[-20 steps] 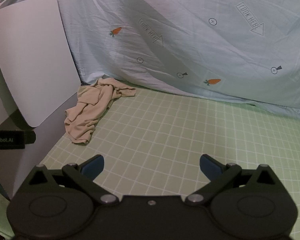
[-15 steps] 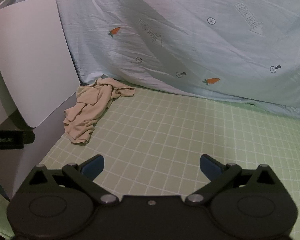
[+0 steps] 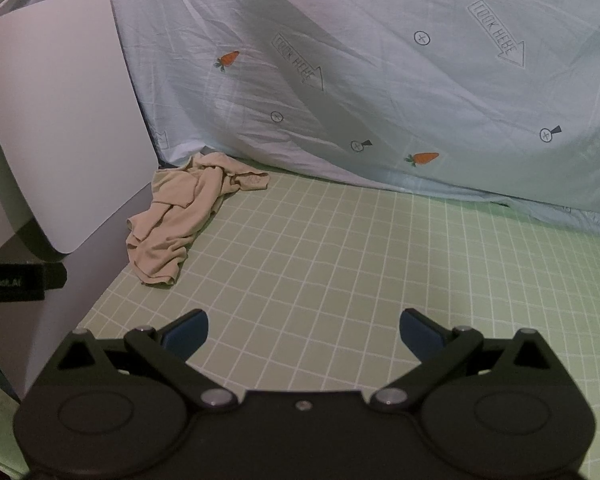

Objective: Fold clothes

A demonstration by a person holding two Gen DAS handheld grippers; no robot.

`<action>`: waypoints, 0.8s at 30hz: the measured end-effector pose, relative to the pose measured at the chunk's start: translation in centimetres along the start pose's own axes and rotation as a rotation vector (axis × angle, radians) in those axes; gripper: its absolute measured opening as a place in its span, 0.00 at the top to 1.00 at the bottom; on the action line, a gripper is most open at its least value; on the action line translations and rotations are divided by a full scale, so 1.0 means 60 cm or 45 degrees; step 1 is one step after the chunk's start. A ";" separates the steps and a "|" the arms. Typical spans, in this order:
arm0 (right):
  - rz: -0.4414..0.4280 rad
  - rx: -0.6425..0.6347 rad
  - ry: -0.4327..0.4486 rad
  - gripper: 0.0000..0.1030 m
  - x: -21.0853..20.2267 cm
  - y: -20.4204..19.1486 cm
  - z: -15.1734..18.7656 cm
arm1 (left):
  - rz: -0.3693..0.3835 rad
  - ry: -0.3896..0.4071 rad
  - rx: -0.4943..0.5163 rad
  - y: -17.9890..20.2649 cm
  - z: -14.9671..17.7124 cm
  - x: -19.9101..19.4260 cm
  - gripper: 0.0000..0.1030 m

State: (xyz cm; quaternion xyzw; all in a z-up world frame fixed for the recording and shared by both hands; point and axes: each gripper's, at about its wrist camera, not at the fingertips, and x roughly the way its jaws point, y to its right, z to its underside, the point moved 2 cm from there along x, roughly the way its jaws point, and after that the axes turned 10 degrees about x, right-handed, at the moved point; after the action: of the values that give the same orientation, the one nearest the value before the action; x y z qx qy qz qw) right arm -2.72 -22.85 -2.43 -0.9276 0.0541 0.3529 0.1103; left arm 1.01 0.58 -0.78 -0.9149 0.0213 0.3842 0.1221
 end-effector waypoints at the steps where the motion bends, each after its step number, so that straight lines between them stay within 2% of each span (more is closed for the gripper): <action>1: 0.000 -0.001 0.000 0.00 0.000 0.000 0.000 | 0.003 0.001 0.005 0.001 0.000 0.001 0.00; 24: 0.013 0.018 -0.014 0.00 0.008 0.000 -0.005 | -0.001 -0.015 0.022 0.008 -0.001 0.013 0.00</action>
State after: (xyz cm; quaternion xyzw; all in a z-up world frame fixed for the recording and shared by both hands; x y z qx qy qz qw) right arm -2.19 -22.95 -2.54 -0.9245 0.0607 0.3582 0.1153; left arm 1.52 0.15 -1.40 -0.9116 0.0235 0.3892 0.1303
